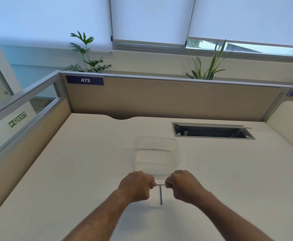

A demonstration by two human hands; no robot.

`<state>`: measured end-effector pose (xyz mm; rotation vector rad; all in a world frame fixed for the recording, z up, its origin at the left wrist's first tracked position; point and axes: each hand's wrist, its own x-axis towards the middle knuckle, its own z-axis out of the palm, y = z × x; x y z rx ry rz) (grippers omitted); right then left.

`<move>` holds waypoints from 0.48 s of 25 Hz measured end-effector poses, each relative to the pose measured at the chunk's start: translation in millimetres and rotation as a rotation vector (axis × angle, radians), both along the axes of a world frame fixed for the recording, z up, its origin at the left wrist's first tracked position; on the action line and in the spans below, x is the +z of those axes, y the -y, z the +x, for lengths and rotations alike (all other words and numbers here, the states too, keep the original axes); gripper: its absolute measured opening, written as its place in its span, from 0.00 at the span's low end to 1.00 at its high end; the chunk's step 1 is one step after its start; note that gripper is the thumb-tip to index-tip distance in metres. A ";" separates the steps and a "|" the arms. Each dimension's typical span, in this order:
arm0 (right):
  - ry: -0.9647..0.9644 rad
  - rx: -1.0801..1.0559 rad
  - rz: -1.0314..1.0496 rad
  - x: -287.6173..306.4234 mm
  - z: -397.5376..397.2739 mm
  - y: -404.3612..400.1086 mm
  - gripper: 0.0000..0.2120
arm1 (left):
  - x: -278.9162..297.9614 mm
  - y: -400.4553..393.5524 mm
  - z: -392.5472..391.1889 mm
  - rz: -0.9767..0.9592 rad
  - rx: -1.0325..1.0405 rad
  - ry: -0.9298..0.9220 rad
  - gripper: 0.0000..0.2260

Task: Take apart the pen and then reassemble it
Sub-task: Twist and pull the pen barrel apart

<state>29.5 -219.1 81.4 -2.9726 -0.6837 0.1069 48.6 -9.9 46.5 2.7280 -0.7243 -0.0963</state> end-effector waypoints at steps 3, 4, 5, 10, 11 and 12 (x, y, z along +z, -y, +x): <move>0.034 0.024 0.007 0.3 -0.2 0.5 0.10 | 1.0 -0.2 1.2 -0.012 0.003 -0.014 0.09; 0.043 0.029 0.017 0.3 -0.3 1.4 0.10 | 0.9 -0.1 1.8 -0.017 0.006 -0.017 0.09; 0.052 0.038 0.025 0.6 -0.3 2.1 0.10 | 1.3 0.3 2.4 -0.023 0.010 -0.025 0.09; 0.068 0.072 0.020 -1.3 -0.2 2.3 0.09 | 4.2 0.9 6.1 -0.030 -0.016 -0.085 0.10; 0.042 0.046 0.024 -0.9 0.9 1.9 0.09 | 4.6 0.3 6.1 -0.042 -0.026 -0.083 0.09; -0.001 0.013 0.036 0.1 2.5 1.5 0.08 | 4.7 -0.6 5.5 -0.058 -0.037 -0.070 0.09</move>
